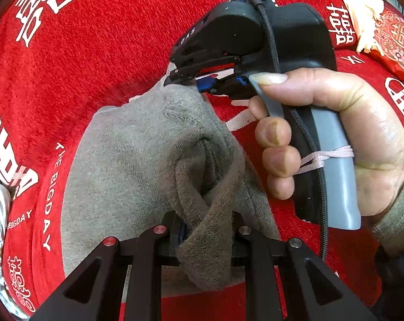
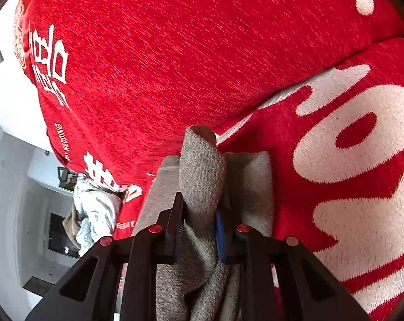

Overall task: Fold small clothes
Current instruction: 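Hold the folded grey sweater lifted with both grippers close together, then lower the held sweater onto the bedspread and open both grippers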

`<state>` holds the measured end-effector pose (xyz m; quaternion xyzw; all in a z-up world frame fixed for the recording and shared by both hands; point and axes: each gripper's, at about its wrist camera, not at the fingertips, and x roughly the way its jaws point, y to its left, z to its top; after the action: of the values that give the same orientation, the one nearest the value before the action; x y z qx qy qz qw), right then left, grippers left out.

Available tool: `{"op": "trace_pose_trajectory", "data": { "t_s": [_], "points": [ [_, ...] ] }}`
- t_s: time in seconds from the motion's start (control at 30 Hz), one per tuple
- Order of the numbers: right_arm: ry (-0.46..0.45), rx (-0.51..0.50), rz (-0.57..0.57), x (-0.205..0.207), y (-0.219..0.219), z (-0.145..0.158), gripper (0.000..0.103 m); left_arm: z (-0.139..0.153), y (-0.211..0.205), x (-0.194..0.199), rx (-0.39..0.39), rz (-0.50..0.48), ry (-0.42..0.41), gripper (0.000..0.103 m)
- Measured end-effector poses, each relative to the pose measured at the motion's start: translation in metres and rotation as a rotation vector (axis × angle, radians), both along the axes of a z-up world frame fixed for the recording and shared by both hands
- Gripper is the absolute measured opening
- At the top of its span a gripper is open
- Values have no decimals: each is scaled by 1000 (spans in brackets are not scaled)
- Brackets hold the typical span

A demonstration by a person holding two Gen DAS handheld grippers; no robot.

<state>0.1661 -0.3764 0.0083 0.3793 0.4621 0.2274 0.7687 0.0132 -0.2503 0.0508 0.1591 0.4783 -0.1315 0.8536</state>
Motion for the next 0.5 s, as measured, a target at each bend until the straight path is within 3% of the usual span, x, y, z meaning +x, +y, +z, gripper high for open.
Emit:
{"op": "trace_pose_trajectory", "data": {
  "t_s": [0.17, 0.4, 0.5],
  "points": [
    [9, 8, -19, -1, -4, -7, 23, 1, -2, -3, -4, -1, -3, 20],
    [-40, 42, -26, -4, -8, 7, 23, 8, -3, -6, -10, -6, -11, 20],
    [-28, 47, -49, -3, -16, -1, 15, 3, -4, -6, -1, -15, -8, 20]
  ]
}}
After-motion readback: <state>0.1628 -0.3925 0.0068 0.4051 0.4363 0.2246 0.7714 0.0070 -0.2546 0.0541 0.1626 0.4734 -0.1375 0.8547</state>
